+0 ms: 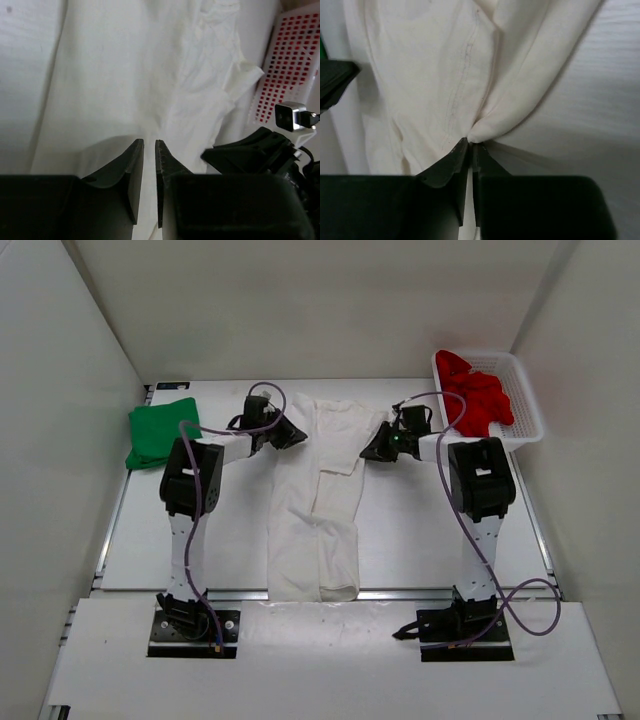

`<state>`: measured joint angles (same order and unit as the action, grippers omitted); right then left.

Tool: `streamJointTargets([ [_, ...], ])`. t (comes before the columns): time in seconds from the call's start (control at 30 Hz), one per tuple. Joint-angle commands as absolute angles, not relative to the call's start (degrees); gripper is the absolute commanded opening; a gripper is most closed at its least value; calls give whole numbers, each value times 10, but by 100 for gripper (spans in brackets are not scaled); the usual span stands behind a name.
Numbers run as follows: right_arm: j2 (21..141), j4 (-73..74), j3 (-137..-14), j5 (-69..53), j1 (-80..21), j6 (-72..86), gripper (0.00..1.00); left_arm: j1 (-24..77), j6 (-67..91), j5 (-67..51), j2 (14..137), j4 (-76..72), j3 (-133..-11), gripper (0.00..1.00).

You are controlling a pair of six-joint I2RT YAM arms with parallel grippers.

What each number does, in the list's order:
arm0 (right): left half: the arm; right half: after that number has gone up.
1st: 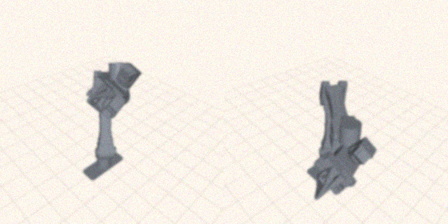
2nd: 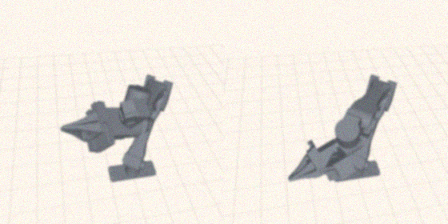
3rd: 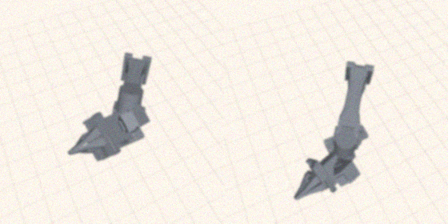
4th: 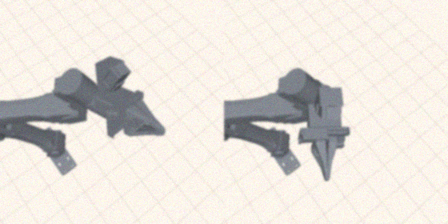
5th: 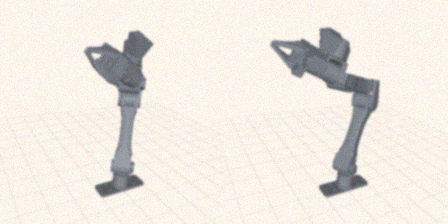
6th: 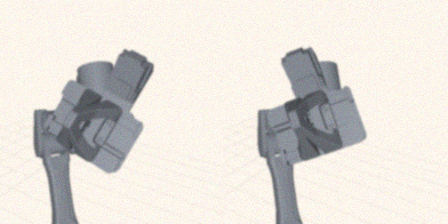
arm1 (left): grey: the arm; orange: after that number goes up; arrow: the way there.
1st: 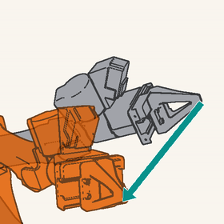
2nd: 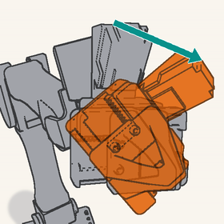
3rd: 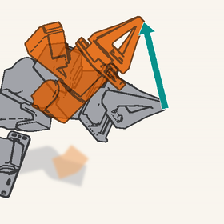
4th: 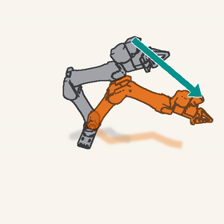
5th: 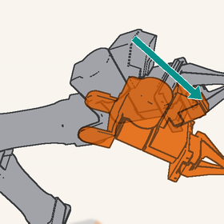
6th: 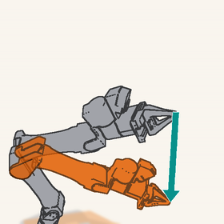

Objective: Fold and stack the t-shirts
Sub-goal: Rotate the tshirt 90 degrees, then grab the bottom of the folded rectangular tshirt with both arms

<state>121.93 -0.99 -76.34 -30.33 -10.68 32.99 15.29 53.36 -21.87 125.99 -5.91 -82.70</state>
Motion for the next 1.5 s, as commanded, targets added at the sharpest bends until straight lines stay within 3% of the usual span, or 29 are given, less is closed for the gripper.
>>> streamJointTargets([
  [0.0, 1264, -28, -824, -316, -96, 359, 0, 153, 512, -228, 1324, 36, -918, 26],
  [0.1, 1330, 13, -958, -316, -78, 360, 0, 153, 508, -219, 1403, 104, -1094, 26],
  [0.2, 1397, 45, -1061, -329, -60, 364, 0, 146, 516, -233, 1536, 214, -1355, 26],
  [0.27, 1444, 113, -1200, -325, -53, 356, 0, 139, 548, -240, 1600, 229, -1462, 26],
  [0.3, 1480, 139, -1286, -328, -48, 346, 3, 133, 575, -250, 1594, 183, -1431, 26],
  [0.33, 1519, 190, -1336, -329, -46, 329, 19, 125, 597, -271, 1572, 131, -1386, 28],
  [0.4, 1579, 291, -1557, -320, -47, 303, 42, 115, 594, -293, 1544, 130, -1374, 29],
  [0.43, 1599, 351, -1608, -319, -43, 296, 51, 117, 562, -297, 1530, 158, -1389, 29],
  [0.5, 1556, 366, -1572, -339, -36, 285, 53, 122, 507, -279, 1495, 213, -1398, 32],
  [0.57, 1547, 456, -1615, -286, -48, 244, 54, 134, 448, -249, 1415, 231, -1369, 35],
  [0.73, 1427, 602, -1613, -172, -112, 139, 50, 135, 440, -200, 1111, -23, -935, 64],
  [0.77, 1387, 625, -1605, -157, -126, 132, 47, 134, 424, -174, 1032, -66, -844, 75],
  [0.83, 1320, 631, -1544, -136, -156, 120, 41, 146, 382, -101, 909, -84, -730, 98],
  [0.97, 1136, 579, -1379, -76, -218, 109, 37, 185, 347, -48, 747, -52, -575, 99],
  [1.0, 1098, 518, -1255, -60, -238, 113, 32, 183, 373, -62, 724, -51, -531, 99],
  [1.03, 1013, 419, -1089, -57, -246, 129, 30, 171, 411, -102, 709, -74, -479, 96],
  [1.1, 843, 272, -783, -109, -242, 185, 22, 146, 458, -174, 706, -112, -413, 66],
  [1.13, 808, 198, -725, -136, -238, 201, 6, 133, 460, -198, 708, -98, -401, 46],
  [1.17, 761, 163, -635, -152, -234, 221, 0, 135, 444, -199, 708, -59, -385, 33],
  [1.2, 726, 151, -601, -166, -240, 226, 0, 141, 426, -188, 701, -41, -373, 29],
  [1.27, 708, 163, -528, -160, -259, 224, 0, 182, 398, -154, 670, -5, -343, 25],
  [1.37, 706, 157, -476, -164, -303, 222, 0, 235, 367, -108, 640, 49, -309, 29],
  [1.47, 712, 143, -439, -114, -344, 223, 0, 217, 375, -136, 604, 49, -259, 34],
])
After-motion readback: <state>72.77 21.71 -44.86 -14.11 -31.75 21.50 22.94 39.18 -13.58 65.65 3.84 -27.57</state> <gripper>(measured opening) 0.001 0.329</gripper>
